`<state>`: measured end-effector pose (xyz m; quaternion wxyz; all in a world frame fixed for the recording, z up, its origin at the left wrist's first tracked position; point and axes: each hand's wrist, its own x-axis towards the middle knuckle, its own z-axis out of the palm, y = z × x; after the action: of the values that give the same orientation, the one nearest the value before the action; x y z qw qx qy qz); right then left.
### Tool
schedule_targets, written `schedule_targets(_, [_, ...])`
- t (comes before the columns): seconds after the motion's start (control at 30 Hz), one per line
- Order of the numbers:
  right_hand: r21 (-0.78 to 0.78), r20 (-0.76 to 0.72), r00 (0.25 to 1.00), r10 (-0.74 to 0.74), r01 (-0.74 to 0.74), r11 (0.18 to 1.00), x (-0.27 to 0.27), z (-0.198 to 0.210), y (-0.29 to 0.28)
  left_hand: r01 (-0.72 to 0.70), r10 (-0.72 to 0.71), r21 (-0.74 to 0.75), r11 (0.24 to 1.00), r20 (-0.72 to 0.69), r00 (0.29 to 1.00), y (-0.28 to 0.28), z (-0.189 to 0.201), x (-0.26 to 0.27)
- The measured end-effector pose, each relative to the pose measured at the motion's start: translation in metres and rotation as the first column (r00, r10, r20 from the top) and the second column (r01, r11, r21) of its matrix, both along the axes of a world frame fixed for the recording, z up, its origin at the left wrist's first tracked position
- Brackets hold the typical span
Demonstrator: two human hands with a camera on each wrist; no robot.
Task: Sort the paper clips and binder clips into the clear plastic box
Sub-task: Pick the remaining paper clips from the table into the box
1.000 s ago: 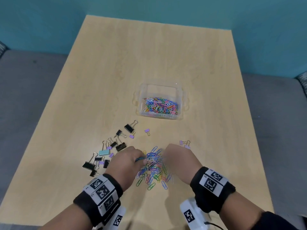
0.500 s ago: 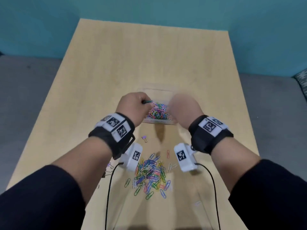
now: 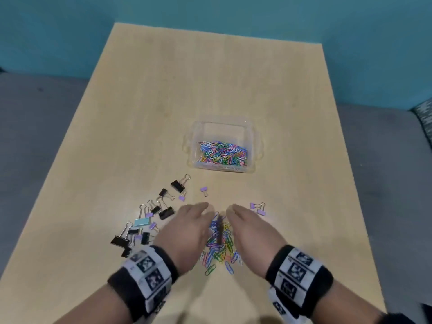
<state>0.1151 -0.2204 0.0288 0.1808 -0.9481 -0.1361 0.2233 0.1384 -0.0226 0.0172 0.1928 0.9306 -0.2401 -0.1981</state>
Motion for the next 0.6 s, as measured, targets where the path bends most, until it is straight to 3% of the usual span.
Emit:
schedule_targets(0.1, [-0.128,0.067,0.991,0.117,-0.107,0.986,-0.022,-0.013,0.010,0.051,-0.051,0.144,0.988,0.001,0.999,-0.001,-0.012,-0.018])
schedule_targets(0.2, [-0.089,0.097,0.980,0.173,-0.165,0.982,-0.039,-0.017,0.013,0.028,-0.029,0.008,1.000,0.094,0.995,0.005,-0.012,-0.030])
schedule_targets(0.27, [-0.010,0.117,0.989,0.090,-0.090,0.996,-0.049,-0.014,0.006,-0.073,0.081,-0.102,0.992,0.079,0.994,0.017,-0.007,-0.039])
schedule_targets(0.37, [0.010,0.035,0.992,-0.121,0.121,0.993,-0.061,-0.009,-0.010,-0.264,0.262,-0.055,0.963,-0.033,0.964,0.038,-0.005,-0.052])
schedule_targets(0.43, [-0.017,-0.054,0.981,-0.189,0.188,0.982,-0.065,-0.011,-0.013,-0.271,0.268,-0.002,0.963,-0.129,0.955,0.041,-0.006,-0.058])
schedule_targets(0.6, [-0.039,-0.057,0.979,-0.194,0.192,0.981,-0.049,-0.022,0.017,-0.200,0.208,0.081,0.977,-0.104,0.973,0.013,-0.014,-0.050])
